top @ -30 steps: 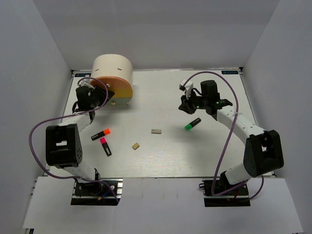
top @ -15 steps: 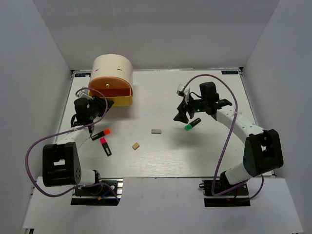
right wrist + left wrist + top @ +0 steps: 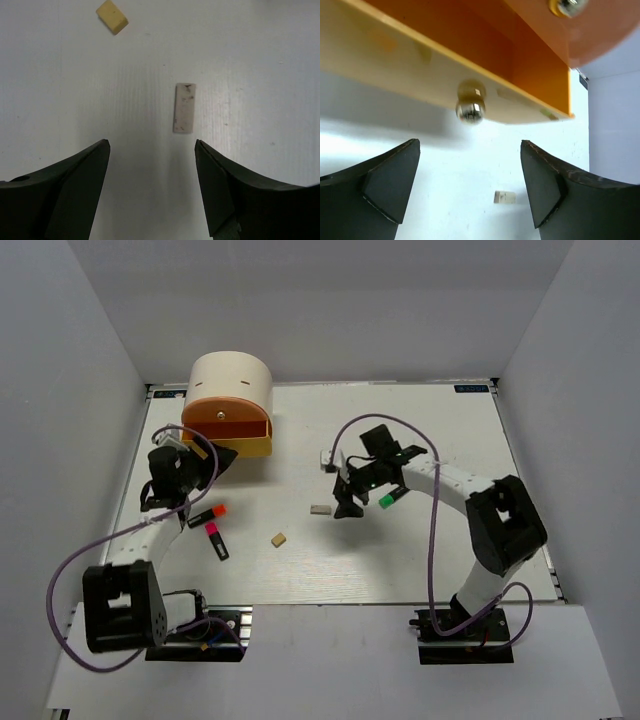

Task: Sort the stationery into containers
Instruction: Open the drawer in the storage box, then pick up the stationery from the center of the board.

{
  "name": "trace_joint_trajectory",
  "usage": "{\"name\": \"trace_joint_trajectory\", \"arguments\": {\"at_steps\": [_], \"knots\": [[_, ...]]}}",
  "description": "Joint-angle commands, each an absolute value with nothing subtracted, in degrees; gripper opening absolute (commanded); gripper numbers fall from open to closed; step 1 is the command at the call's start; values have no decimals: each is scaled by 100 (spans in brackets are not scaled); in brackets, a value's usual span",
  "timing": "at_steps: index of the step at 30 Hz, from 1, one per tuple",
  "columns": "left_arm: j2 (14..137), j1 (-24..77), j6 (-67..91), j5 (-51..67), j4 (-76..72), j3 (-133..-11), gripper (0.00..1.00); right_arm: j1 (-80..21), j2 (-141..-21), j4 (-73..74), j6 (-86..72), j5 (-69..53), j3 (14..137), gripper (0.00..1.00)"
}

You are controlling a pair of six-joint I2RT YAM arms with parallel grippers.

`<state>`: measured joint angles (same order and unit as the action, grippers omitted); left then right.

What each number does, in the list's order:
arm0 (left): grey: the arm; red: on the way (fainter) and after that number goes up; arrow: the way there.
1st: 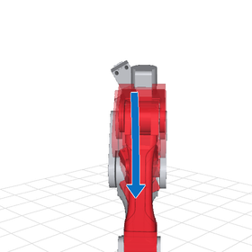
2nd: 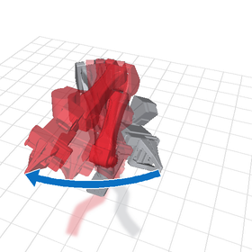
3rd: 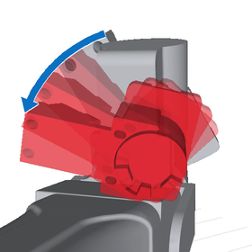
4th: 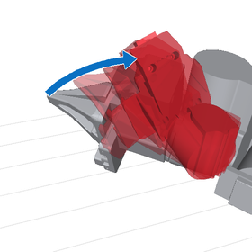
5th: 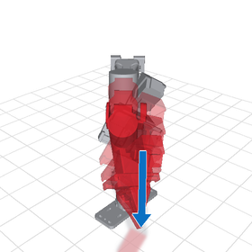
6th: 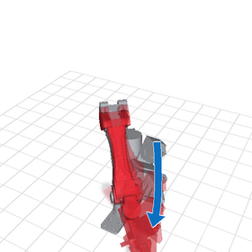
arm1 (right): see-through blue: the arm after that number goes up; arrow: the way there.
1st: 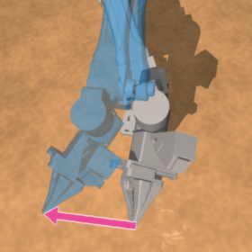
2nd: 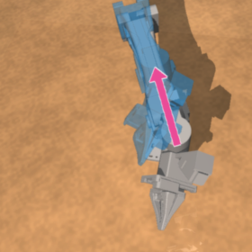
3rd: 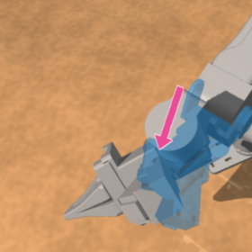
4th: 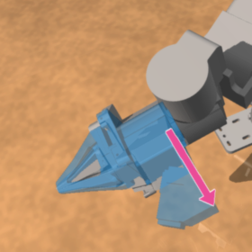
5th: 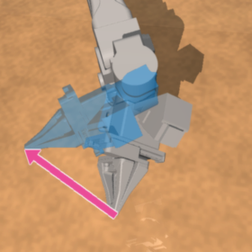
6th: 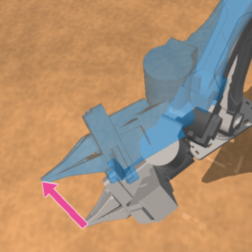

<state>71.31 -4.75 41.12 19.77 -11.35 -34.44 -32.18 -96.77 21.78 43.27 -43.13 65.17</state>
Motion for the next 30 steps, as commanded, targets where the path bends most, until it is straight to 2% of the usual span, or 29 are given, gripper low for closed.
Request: {"name": "trace_joint_trajectory", "arguments": {"at_steps": [1,8,19,20,22,23,24,27,28,30], "knots": [[6217,-466,3911,1750,-346,-3244,92,-3620,-10018,2207,4571,-3730,6715,75],[4863,-519,4087,1310,1667,-3024,93,-4183,-10450,1434,4167,-2507,6785,73],[3938,-519,4149,1836,2610,-2620,92,-4394,-10906,1344,3911,-2092,7022,66],[3885,-519,4148,1959,2663,-2619,90,-4412,-10942,1423,3911,-2100,7092,63],[3885,-519,4087,2117,2715,-2619,90,-4421,-11108,1520,3963,-2188,7259,52],[3885,-519,4009,2249,2716,-2567,89,-4438,-11144,1738,3981,-2232,7303,46],[3833,-519,4008,2311,2716,-2566,89,-4421,-11223,1836,4042,-2285,7347,34],[3780,-519,4008,2522,2716,-2496,89,-4430,-11250,2170,4210,-2583,7479,19],[3779,-519,4008,2522,2716,-2496,89,-4412,-11215,2275,4253,-2610,7479,8],[3779,-519,4069,2636,2769,-2496,89,-4386,-11128,2407,4394,-2759,7549,0]]}}
